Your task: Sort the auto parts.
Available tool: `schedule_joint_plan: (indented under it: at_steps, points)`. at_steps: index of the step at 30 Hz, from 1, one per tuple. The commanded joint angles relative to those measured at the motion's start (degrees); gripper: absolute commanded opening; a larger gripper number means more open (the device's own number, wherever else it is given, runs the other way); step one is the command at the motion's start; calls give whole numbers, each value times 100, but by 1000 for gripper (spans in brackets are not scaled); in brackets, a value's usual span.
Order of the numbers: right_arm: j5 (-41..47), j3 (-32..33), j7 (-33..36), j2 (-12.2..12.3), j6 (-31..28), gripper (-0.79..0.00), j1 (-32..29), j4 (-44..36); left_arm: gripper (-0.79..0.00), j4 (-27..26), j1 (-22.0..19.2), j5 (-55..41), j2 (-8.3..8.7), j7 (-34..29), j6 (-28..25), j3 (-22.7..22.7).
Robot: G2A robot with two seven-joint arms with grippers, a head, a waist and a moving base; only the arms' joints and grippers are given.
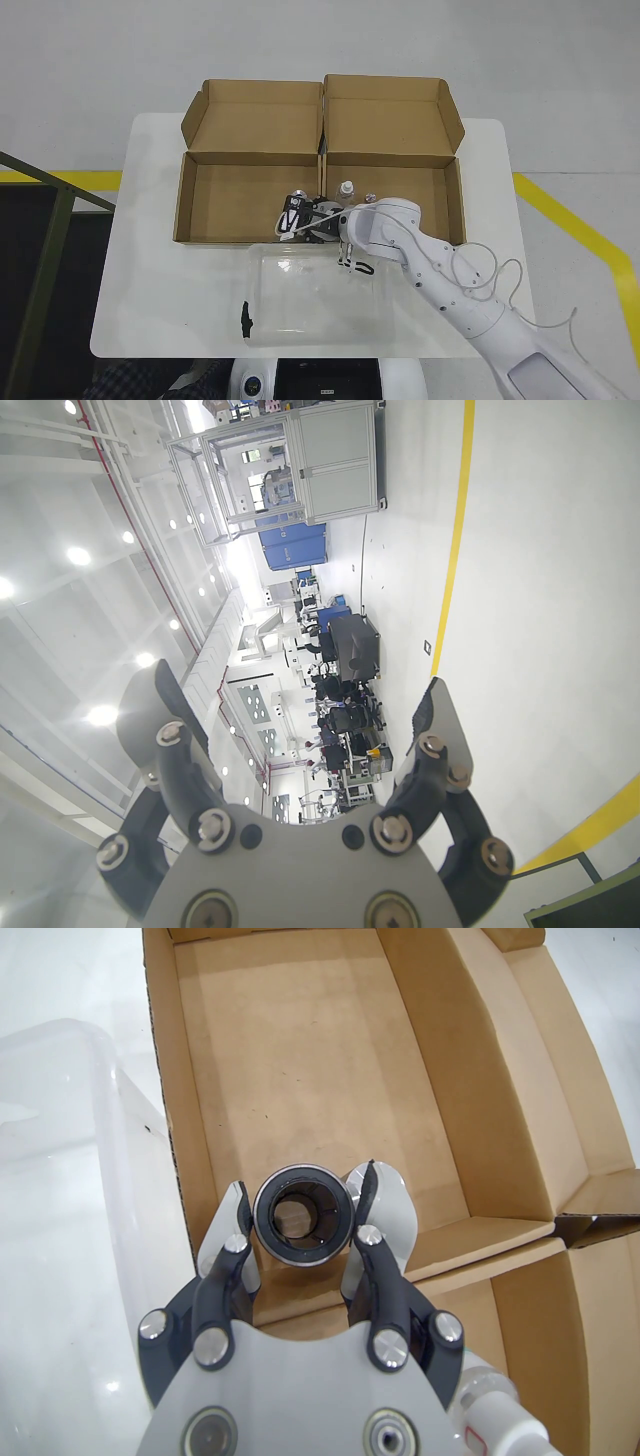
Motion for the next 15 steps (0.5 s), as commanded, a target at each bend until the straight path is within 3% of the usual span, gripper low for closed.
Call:
schedule_joint_plan:
  at_steps: [1,15]
  points:
    - [-5,8,-8,-3,-5,-406,-7,-13,0,0,0,0,0,0,0,0]
    - [3,481,-95,116,-170,-400,-317,-986,0,0,0,0,0,0,0,0]
